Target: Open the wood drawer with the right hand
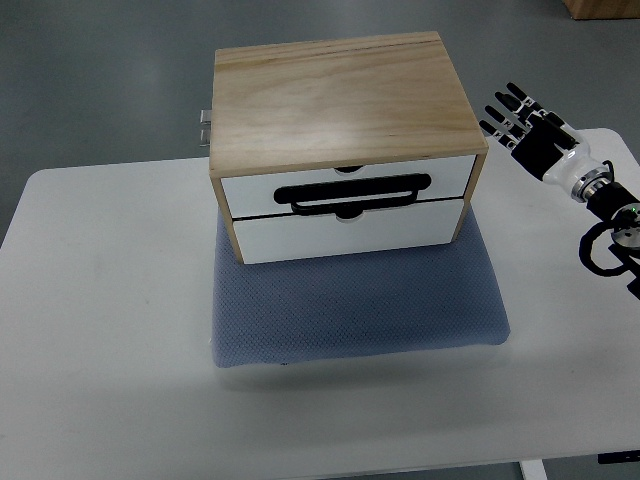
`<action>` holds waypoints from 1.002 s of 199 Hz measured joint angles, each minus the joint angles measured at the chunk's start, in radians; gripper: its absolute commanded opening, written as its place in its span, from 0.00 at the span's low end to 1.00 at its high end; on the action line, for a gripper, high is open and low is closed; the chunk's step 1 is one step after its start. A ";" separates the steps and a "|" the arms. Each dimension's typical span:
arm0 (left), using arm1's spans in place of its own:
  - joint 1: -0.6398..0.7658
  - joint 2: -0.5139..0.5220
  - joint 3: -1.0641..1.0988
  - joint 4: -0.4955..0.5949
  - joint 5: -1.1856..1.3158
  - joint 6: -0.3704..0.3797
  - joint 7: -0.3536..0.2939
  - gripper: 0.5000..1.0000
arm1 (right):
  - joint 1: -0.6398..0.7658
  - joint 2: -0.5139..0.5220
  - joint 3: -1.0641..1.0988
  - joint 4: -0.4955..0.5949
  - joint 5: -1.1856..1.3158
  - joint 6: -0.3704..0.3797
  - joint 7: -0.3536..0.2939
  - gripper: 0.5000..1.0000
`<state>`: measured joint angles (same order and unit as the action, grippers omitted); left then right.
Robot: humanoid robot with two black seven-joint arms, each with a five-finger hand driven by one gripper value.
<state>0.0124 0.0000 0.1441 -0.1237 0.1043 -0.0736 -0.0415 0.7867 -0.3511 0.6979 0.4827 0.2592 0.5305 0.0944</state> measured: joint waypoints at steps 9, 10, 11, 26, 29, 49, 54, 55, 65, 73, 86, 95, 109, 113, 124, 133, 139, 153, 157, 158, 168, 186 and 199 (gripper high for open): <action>0.000 0.000 0.000 0.000 0.000 0.000 0.000 1.00 | 0.005 -0.003 -0.001 0.000 0.000 0.012 -0.002 0.89; 0.000 0.000 0.000 0.000 0.000 0.000 0.000 1.00 | 0.006 -0.003 -0.001 0.000 0.000 0.013 -0.002 0.89; 0.000 0.000 0.000 0.000 0.000 0.000 0.000 1.00 | 0.006 -0.004 -0.001 0.001 0.000 0.014 -0.002 0.89; 0.000 0.000 0.000 0.001 0.000 0.000 0.000 1.00 | 0.012 -0.009 -0.002 0.001 0.000 0.021 -0.004 0.89; 0.000 0.000 0.000 0.001 0.000 0.000 0.000 1.00 | 0.012 -0.010 -0.002 0.001 0.000 0.022 -0.005 0.89; 0.000 0.000 0.000 0.001 0.000 0.000 0.000 1.00 | 0.015 -0.034 -0.002 0.001 0.000 0.021 -0.005 0.89; 0.000 0.000 0.000 0.001 0.000 0.000 0.000 1.00 | 0.016 -0.042 -0.002 0.000 0.000 0.020 -0.005 0.89; 0.000 0.000 0.000 0.001 0.000 0.000 0.000 1.00 | 0.016 -0.043 -0.002 0.000 0.000 0.020 -0.005 0.89; 0.000 0.000 0.000 0.001 0.000 0.000 0.000 1.00 | 0.019 -0.059 -0.002 0.000 0.000 0.017 -0.005 0.89; 0.000 0.000 0.000 0.001 0.000 0.000 0.000 1.00 | 0.024 -0.072 -0.002 -0.001 0.000 0.016 -0.005 0.89; 0.000 0.000 0.000 0.001 0.000 0.000 0.000 1.00 | 0.032 -0.094 -0.002 -0.001 0.000 0.016 -0.005 0.89; 0.000 0.000 0.000 0.001 0.000 0.000 0.000 1.00 | 0.039 -0.113 -0.003 -0.001 0.000 0.016 -0.005 0.89; 0.000 0.000 0.000 0.001 0.000 0.000 0.000 1.00 | 0.049 -0.134 -0.006 -0.001 -0.009 0.015 -0.005 0.89; 0.000 0.000 0.000 0.001 0.000 0.000 0.000 1.00 | 0.053 -0.140 -0.007 -0.001 -0.016 0.014 -0.005 0.89; 0.000 0.000 0.000 0.001 0.000 0.000 0.000 1.00 | 0.064 -0.152 -0.013 -0.001 -0.047 0.012 -0.005 0.89; 0.000 0.000 0.000 0.001 0.000 0.000 0.000 1.00 | 0.072 -0.164 -0.015 -0.003 -0.078 0.012 -0.003 0.89; 0.000 0.000 0.000 0.001 0.000 0.000 0.000 1.00 | 0.078 -0.173 -0.016 -0.003 -0.099 0.011 -0.002 0.89; 0.000 0.000 0.000 0.001 0.000 0.000 0.000 1.00 | 0.093 -0.197 -0.017 -0.004 -0.149 0.011 0.003 0.89; 0.000 0.000 0.000 0.001 0.000 0.000 0.000 1.00 | 0.097 -0.204 -0.017 -0.004 -0.162 0.011 0.004 0.89; 0.000 0.000 0.000 0.001 0.000 0.000 0.000 1.00 | 0.098 -0.205 -0.017 -0.004 -0.165 0.012 0.004 0.89; 0.000 0.000 0.000 0.001 0.000 0.000 0.000 1.00 | 0.104 -0.223 -0.016 -0.001 -0.192 0.016 0.005 0.89; 0.000 0.000 0.000 0.001 0.000 0.000 0.000 1.00 | 0.115 -0.260 -0.017 0.014 -0.218 0.021 0.008 0.89; 0.000 0.000 0.000 0.001 0.000 0.000 0.000 1.00 | 0.129 -0.284 -0.025 0.031 -0.235 0.023 0.011 0.89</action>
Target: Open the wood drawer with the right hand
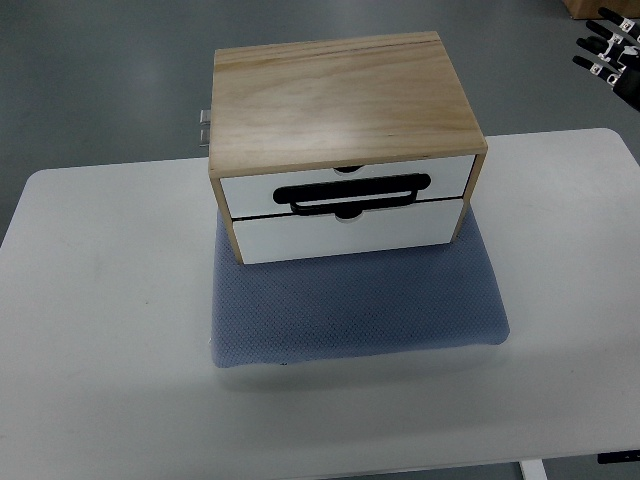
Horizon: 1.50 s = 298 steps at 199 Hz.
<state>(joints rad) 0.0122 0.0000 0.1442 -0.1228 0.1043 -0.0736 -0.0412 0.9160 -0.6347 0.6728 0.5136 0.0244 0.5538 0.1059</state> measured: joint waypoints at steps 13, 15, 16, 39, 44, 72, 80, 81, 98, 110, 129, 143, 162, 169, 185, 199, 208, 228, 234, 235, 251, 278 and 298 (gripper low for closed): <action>0.000 0.000 0.000 0.000 0.000 0.000 0.000 1.00 | 0.021 -0.028 -0.029 0.033 -0.044 0.000 0.006 0.88; 0.000 0.000 0.000 0.000 0.000 0.000 0.000 1.00 | 0.025 -0.033 -0.037 0.040 -0.054 0.000 0.008 0.88; 0.000 0.000 0.000 0.000 0.000 0.000 0.000 1.00 | 0.027 -0.036 -0.040 0.044 -0.059 0.000 0.009 0.88; 0.000 0.000 0.000 0.000 0.000 0.000 0.000 1.00 | 0.078 -0.109 -0.146 0.151 -0.163 -0.008 0.059 0.88; 0.000 0.000 0.000 0.000 0.000 0.000 0.000 1.00 | 0.090 -0.125 -0.173 0.176 -0.175 -0.010 0.079 0.88; 0.000 0.000 0.000 0.000 0.000 0.000 0.000 1.00 | 0.191 -0.219 -0.360 0.310 -0.199 -0.005 0.167 0.88; 0.000 0.000 0.000 0.000 0.000 0.000 0.000 1.00 | 0.229 -0.245 -0.420 0.349 -0.201 -0.002 0.181 0.88; 0.000 0.000 0.000 0.000 0.000 0.000 0.000 1.00 | 0.234 -0.248 -0.427 0.353 -0.202 -0.002 0.183 0.88; 0.000 0.000 0.000 0.000 0.000 0.000 0.000 1.00 | 0.307 -0.290 -0.526 0.425 -0.214 0.003 0.199 0.88; 0.000 0.000 0.000 0.000 0.000 0.000 0.000 1.00 | 0.344 -0.311 -0.563 0.472 -0.236 0.008 0.204 0.88; 0.000 0.000 0.000 0.000 0.000 0.000 0.000 1.00 | 0.380 -0.349 -0.585 0.552 -0.285 0.032 0.206 0.88; 0.000 0.000 0.000 0.000 0.000 0.000 0.000 1.00 | 0.399 -0.370 -0.588 0.620 -0.325 0.049 0.207 0.89; 0.000 0.000 0.000 0.000 0.000 0.000 0.000 1.00 | 0.422 -0.385 -0.586 0.721 -0.388 0.056 0.207 0.88; 0.000 0.000 0.000 0.000 0.000 0.000 0.000 1.00 | 0.427 -0.386 -0.582 0.757 -0.407 0.057 0.207 0.88; 0.000 0.000 0.000 0.000 0.000 0.000 0.000 1.00 | 0.432 -0.388 -0.578 0.829 -0.429 0.057 0.206 0.89; 0.000 0.000 0.000 0.000 0.000 0.000 0.000 1.00 | 0.433 -0.388 -0.576 0.877 -0.435 0.057 0.205 0.89; 0.000 0.000 0.000 0.000 0.000 0.000 0.000 1.00 | 0.434 -0.384 -0.575 0.902 -0.437 0.057 0.204 0.89; 0.000 0.000 0.000 0.000 0.000 0.000 0.000 1.00 | 0.435 -0.362 -0.575 0.933 -0.447 0.057 0.198 0.89; 0.000 0.000 0.000 0.000 0.000 0.000 0.000 1.00 | 0.435 -0.348 -0.575 0.938 -0.455 0.057 0.196 0.89; 0.000 0.000 0.000 0.000 0.000 0.000 0.000 1.00 | 0.435 -0.346 -0.575 0.939 -0.456 0.057 0.196 0.89; 0.000 0.000 0.000 0.000 0.000 0.000 0.000 1.00 | 0.435 -0.311 -0.575 0.943 -0.486 0.057 0.195 0.89; 0.000 0.000 0.000 0.000 0.000 0.000 0.000 1.00 | 0.432 -0.287 -0.575 0.943 -0.523 0.057 0.195 0.89; 0.000 0.000 0.000 0.000 0.000 0.000 0.000 1.00 | 0.423 -0.280 -0.577 0.939 -0.554 0.057 0.195 0.89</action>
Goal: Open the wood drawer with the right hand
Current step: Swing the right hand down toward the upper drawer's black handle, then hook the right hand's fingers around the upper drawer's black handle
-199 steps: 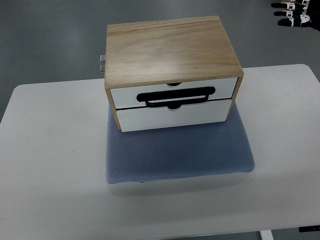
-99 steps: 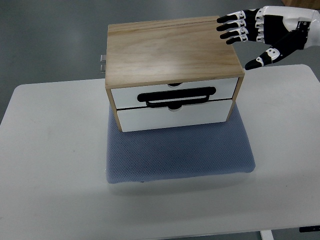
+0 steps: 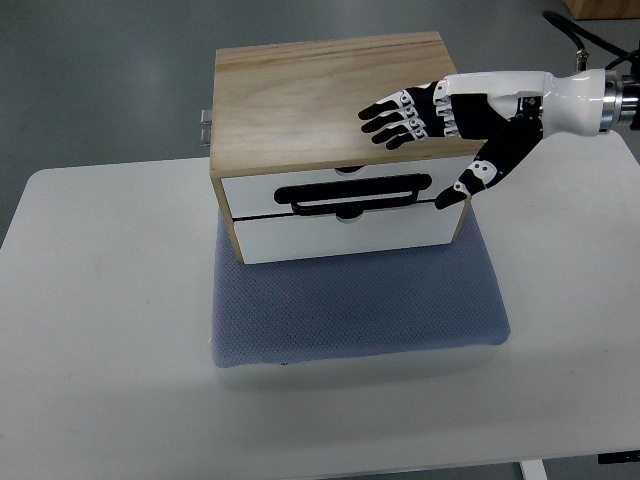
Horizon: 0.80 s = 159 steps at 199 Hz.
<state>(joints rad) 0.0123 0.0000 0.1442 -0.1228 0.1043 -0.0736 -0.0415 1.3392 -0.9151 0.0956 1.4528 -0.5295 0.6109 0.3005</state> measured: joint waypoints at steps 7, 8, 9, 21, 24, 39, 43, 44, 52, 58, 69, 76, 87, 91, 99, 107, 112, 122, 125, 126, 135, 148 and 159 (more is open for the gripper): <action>0.000 0.000 0.000 0.000 0.000 0.000 0.000 1.00 | -0.004 0.006 0.000 -0.001 -0.008 0.000 0.000 0.89; 0.000 0.000 0.000 0.000 0.000 0.000 0.000 1.00 | -0.005 0.008 -0.001 -0.002 -0.010 0.000 0.000 0.89; 0.000 0.000 0.000 0.000 0.000 0.000 0.000 1.00 | -0.006 0.009 -0.001 -0.002 -0.011 0.000 0.000 0.89; 0.000 0.000 0.000 0.000 0.000 0.000 0.000 1.00 | -0.014 0.031 -0.002 -0.005 -0.026 -0.005 0.000 0.89; 0.000 0.000 0.000 0.000 0.000 0.000 0.000 1.00 | -0.017 0.038 -0.002 -0.006 -0.030 -0.009 0.000 0.89; 0.000 0.000 0.000 0.000 0.000 0.000 0.000 1.00 | -0.034 0.066 -0.004 -0.011 -0.051 -0.032 -0.001 0.89; 0.000 0.000 0.000 0.000 0.000 0.000 0.000 1.00 | -0.039 0.073 -0.005 -0.013 -0.058 -0.039 -0.001 0.89; 0.000 0.000 0.000 0.000 0.000 0.000 0.000 1.00 | -0.040 0.074 -0.005 -0.013 -0.059 -0.041 -0.001 0.89; 0.000 0.000 0.000 0.000 0.000 0.000 0.000 1.00 | -0.050 0.085 -0.005 -0.016 -0.072 -0.052 -0.001 0.89; 0.000 0.000 0.000 0.000 0.000 0.000 0.000 1.00 | -0.055 0.094 -0.005 -0.020 -0.082 -0.060 -0.001 0.89; 0.000 0.000 0.000 0.000 0.000 0.000 0.000 1.00 | -0.063 0.110 -0.005 -0.031 -0.095 -0.073 -0.001 0.89; 0.000 0.000 0.000 0.000 0.000 0.000 0.000 1.00 | -0.066 0.119 -0.005 -0.040 -0.099 -0.080 -0.001 0.89; 0.000 0.000 0.000 0.000 0.000 0.000 0.000 1.00 | -0.070 0.134 -0.006 -0.052 -0.103 -0.090 -0.001 0.89; 0.000 0.000 0.000 0.000 0.000 0.000 0.000 1.00 | -0.072 0.139 -0.006 -0.057 -0.103 -0.094 -0.001 0.89; 0.000 0.000 0.000 0.000 0.000 0.000 0.000 1.00 | -0.076 0.147 -0.007 -0.064 -0.105 -0.100 -0.001 0.89; 0.000 0.000 0.000 0.000 0.000 0.000 0.000 1.00 | -0.081 0.154 -0.008 -0.071 -0.106 -0.104 -0.001 0.89; 0.000 0.000 0.000 0.000 0.000 0.000 0.000 1.00 | -0.083 0.157 -0.008 -0.075 -0.107 -0.106 -0.001 0.89; 0.000 0.000 0.000 0.000 0.000 0.000 0.000 1.00 | -0.087 0.164 -0.009 -0.084 -0.111 -0.109 -0.001 0.89; 0.000 0.000 0.000 0.000 0.000 0.000 0.000 1.00 | -0.088 0.165 -0.009 -0.086 -0.112 -0.110 -0.001 0.89; 0.000 0.000 0.000 0.000 0.000 0.000 0.000 1.00 | -0.088 0.166 -0.009 -0.087 -0.113 -0.110 -0.001 0.89; 0.000 0.000 0.000 0.000 0.000 0.000 0.000 1.00 | -0.090 0.169 -0.009 -0.095 -0.116 -0.110 -0.001 0.89; 0.000 0.000 0.000 0.000 0.000 0.000 0.000 1.00 | -0.094 0.172 -0.010 -0.107 -0.117 -0.111 -0.001 0.89; 0.000 0.000 0.000 0.000 0.000 0.000 0.000 1.00 | -0.097 0.175 -0.010 -0.113 -0.118 -0.111 -0.001 0.89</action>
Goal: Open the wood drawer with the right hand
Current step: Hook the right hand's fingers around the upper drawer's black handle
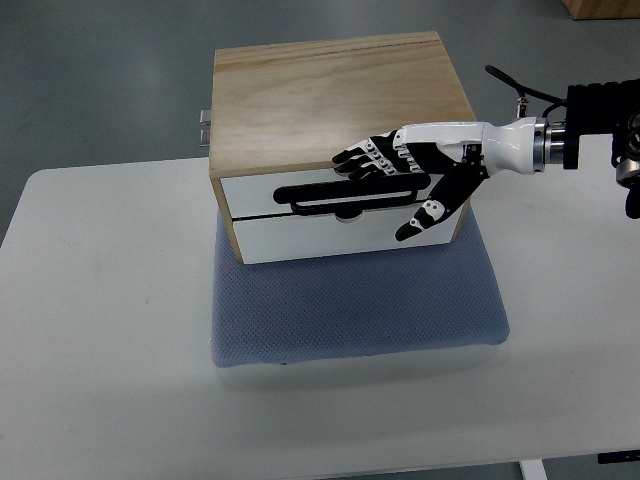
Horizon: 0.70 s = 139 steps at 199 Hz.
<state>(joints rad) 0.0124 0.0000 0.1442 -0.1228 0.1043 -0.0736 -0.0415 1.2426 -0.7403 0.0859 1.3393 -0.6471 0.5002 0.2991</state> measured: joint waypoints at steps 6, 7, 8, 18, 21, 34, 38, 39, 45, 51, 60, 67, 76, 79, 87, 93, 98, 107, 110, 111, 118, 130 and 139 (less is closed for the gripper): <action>0.000 0.000 0.000 0.000 0.000 0.000 0.000 1.00 | -0.001 0.002 0.000 -0.003 0.000 0.000 0.000 0.89; 0.000 0.000 0.000 0.000 0.000 0.000 0.000 1.00 | -0.001 0.003 0.000 -0.003 0.000 0.000 0.000 0.89; 0.000 0.000 0.000 0.000 0.000 0.000 0.000 1.00 | -0.002 0.003 0.000 -0.004 0.000 0.000 0.000 0.89; 0.000 0.000 0.000 0.000 0.000 0.000 0.000 1.00 | -0.004 0.007 -0.001 -0.007 -0.001 0.001 0.000 0.89; 0.000 0.000 0.000 0.000 0.000 0.000 0.000 1.00 | -0.005 0.008 -0.001 -0.008 -0.001 0.001 0.000 0.89; 0.000 0.000 0.000 0.000 0.000 0.000 0.000 1.00 | -0.010 0.011 -0.001 -0.013 -0.003 0.001 0.000 0.89; 0.000 0.000 0.000 0.000 0.000 0.000 0.000 1.00 | -0.012 0.012 -0.001 -0.015 -0.005 0.001 0.000 0.89; 0.000 0.000 0.000 0.000 0.000 0.000 0.000 1.00 | -0.012 0.012 -0.001 -0.015 -0.006 0.001 0.000 0.89; 0.000 0.000 0.000 0.000 0.000 0.000 0.000 1.00 | -0.014 0.015 -0.002 -0.018 -0.010 0.001 0.000 0.89; 0.000 0.000 0.000 0.000 0.000 0.000 0.000 1.00 | -0.016 0.018 -0.002 -0.020 -0.015 0.000 0.000 0.89; 0.000 0.000 0.000 0.000 0.000 0.000 0.000 1.00 | -0.020 0.023 -0.002 -0.024 -0.022 0.000 0.000 0.89; 0.000 0.000 0.000 0.000 0.000 0.000 0.000 1.00 | -0.024 0.025 -0.002 -0.029 -0.025 -0.001 0.000 0.89; 0.000 0.000 0.000 0.000 0.000 0.000 0.000 1.00 | -0.028 0.027 -0.002 -0.035 -0.028 -0.001 0.000 0.89; 0.000 0.000 0.000 0.000 0.000 0.000 0.000 1.00 | -0.029 0.028 -0.002 -0.036 -0.029 -0.001 0.000 0.89; 0.000 0.000 0.000 0.000 0.000 0.000 0.000 1.00 | -0.030 0.031 -0.002 -0.041 -0.030 -0.001 0.000 0.89; 0.000 0.000 0.000 0.000 0.000 0.000 0.000 1.00 | -0.031 0.033 -0.002 -0.043 -0.030 -0.001 0.000 0.89; 0.000 0.000 0.000 0.000 0.000 0.000 0.000 1.00 | -0.032 0.035 -0.002 -0.046 -0.031 -0.001 0.000 0.89; 0.000 0.000 0.000 0.000 0.000 0.000 0.000 1.00 | -0.034 0.037 -0.002 -0.049 -0.031 -0.001 0.000 0.89; 0.000 0.000 0.000 0.000 0.000 0.000 0.000 1.00 | -0.035 0.037 -0.002 -0.050 -0.031 -0.001 0.000 0.89; 0.000 0.000 0.000 0.000 0.000 0.000 0.000 1.00 | -0.035 0.037 -0.002 -0.051 -0.031 -0.001 0.000 0.89; 0.000 0.000 0.000 0.000 0.000 0.000 0.000 1.00 | -0.037 0.039 -0.002 -0.053 -0.033 -0.001 0.000 0.89; 0.000 0.000 0.000 0.000 0.000 0.000 0.000 1.00 | -0.038 0.041 -0.002 -0.056 -0.038 -0.001 0.000 0.89; 0.000 0.000 0.000 0.000 0.000 0.000 0.000 1.00 | -0.039 0.042 -0.002 -0.057 -0.040 -0.001 0.000 0.89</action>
<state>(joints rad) 0.0124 0.0000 0.1442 -0.1228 0.1043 -0.0736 -0.0412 1.2038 -0.6984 0.0843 1.2822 -0.6873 0.4988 0.2992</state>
